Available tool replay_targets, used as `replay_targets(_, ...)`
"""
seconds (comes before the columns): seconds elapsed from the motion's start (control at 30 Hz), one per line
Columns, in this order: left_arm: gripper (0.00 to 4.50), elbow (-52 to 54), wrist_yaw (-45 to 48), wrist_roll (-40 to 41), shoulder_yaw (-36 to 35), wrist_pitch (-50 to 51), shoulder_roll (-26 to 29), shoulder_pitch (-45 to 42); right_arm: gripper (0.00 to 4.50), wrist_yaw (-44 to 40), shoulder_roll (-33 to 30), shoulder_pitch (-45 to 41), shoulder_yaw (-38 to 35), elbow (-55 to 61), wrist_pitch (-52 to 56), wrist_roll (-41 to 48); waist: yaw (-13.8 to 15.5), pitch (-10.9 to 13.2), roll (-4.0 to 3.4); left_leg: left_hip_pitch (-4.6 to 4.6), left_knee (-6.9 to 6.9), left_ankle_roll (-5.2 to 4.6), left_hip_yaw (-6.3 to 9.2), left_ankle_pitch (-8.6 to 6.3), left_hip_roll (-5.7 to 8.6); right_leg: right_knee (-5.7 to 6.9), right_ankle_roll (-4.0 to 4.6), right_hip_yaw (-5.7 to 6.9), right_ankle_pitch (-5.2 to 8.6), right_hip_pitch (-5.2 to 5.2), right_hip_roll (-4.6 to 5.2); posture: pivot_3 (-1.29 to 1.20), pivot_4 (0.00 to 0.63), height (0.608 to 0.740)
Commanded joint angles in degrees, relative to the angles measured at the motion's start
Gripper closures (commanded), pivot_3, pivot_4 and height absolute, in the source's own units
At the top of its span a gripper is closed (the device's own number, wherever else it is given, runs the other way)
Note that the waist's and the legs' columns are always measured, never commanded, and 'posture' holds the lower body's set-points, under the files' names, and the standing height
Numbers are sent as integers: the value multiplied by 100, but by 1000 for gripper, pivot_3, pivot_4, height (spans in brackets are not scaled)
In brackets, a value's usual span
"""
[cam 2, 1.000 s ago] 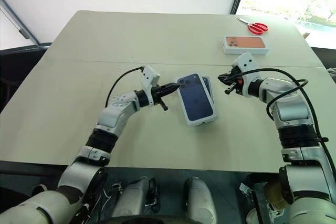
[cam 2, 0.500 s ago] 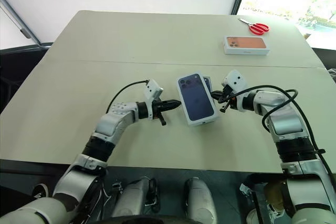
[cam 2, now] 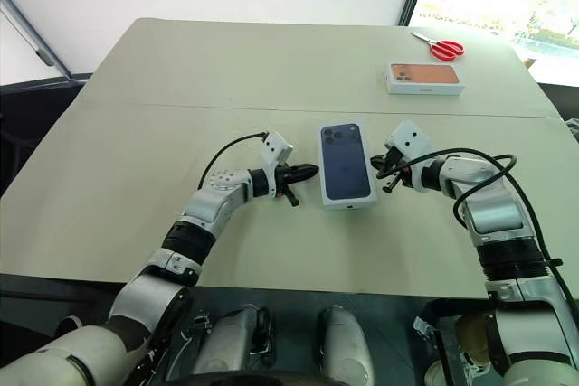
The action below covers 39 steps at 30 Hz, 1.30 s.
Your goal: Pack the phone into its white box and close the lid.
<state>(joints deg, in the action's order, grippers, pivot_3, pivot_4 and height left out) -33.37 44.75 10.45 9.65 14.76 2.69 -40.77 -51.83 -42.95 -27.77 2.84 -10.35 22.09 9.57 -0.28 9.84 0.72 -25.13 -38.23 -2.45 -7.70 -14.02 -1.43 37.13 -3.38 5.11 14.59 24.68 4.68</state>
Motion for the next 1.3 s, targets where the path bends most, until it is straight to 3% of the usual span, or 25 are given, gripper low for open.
replay_targets(0.03, 4500, 21, 30, -67, 62, -256, -177, -197, 4467, 13, 25, -67, -108, 39, -171, -18, -4, 0, 0, 0, 0, 1, 0, 0, 0, 0, 0, 0, 0, 0, 0, 0, 150, 740)
replay_targets(0.5, 4500, 50, 8, -62, -116, -206, -92, -204, 4467, 65, -59, 25, -45, -73, -422, -323, -7, 0, 0, 0, -1, 12, 0, 7, 1, 2, -1, 1, 0, 0, -1, 0, 150, 740)
replay_targets(0.83, 4500, 76, -224, 177, -620, -216, 19, -729, 4467, 589, 7, -808, -437, -785, -769, -385, -29, 0, 0, 1, -1, 16, 0, 10, 0, 6, -1, 2, 0, 0, -5, 0, 150, 740)
replay_targets(1.0, 4500, -750, -444, 66, -771, -637, -162, -1309, 4467, 610, 442, -1144, -560, -805, -579, -59, -29, 0, 0, 3, -1, 18, -1, 11, -1, 6, -1, 2, 0, -3, -10, 0, 150, 740)
replay_targets(1.23, 4500, -2146, -723, -384, -588, -1348, -557, -1684, 4467, 1004, 788, -1171, 30, -1562, -1082, -788, -13, 0, 0, 3, -3, 16, -2, 11, 7, 5, -8, 5, -3, -6, -7, 0, 150, 740)
replay_targets(1.3, 4500, -2423, -721, -799, -234, -1336, -566, -1641, 4467, 902, 790, -1063, 252, -1638, -1108, -969, -23, 0, 0, 3, -3, 16, -2, 12, 6, 6, -8, 5, -3, -6, -8, 0, 150, 740)
